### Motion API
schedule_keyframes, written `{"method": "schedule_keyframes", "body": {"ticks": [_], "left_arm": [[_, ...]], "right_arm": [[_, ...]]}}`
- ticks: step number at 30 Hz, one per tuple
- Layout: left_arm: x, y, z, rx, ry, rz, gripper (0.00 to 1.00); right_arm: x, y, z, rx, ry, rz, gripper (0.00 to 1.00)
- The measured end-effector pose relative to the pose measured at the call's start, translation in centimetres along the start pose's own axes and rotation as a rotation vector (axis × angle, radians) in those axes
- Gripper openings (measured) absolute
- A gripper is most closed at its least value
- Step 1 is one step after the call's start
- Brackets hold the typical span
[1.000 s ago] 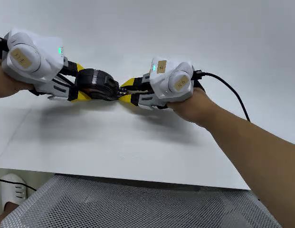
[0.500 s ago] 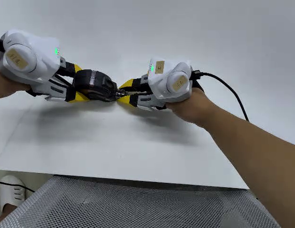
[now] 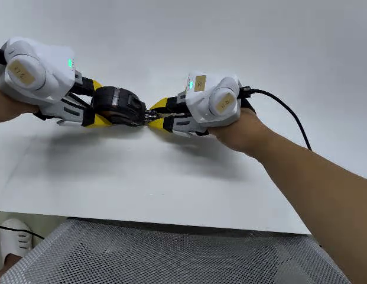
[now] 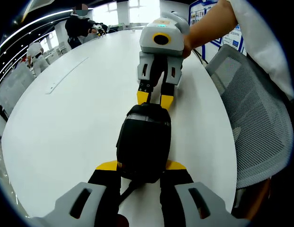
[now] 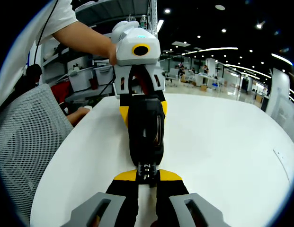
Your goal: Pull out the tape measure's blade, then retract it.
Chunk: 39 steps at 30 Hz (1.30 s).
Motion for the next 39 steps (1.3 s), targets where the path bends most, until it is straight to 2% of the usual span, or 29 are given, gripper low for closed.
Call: {"method": "schedule_keyframes", "body": {"ticks": [39], "left_arm": [[-0.1,0.0,0.0,0.000,-0.005,0.007,0.26]], "right_arm": [[0.1,1.7,3.4,0.035,0.036,-0.017,0.09]]}}
Point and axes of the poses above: the centre of the closed fingertips' face, and the gripper's own axes: z roughly backward along the fingers, x roughly to its left, y roughly out of its underside, the point moved 9 cm from there along z, roughly backward along the fingers, and after that the axes turned 1 degree about -x, right-handed, at the moved point
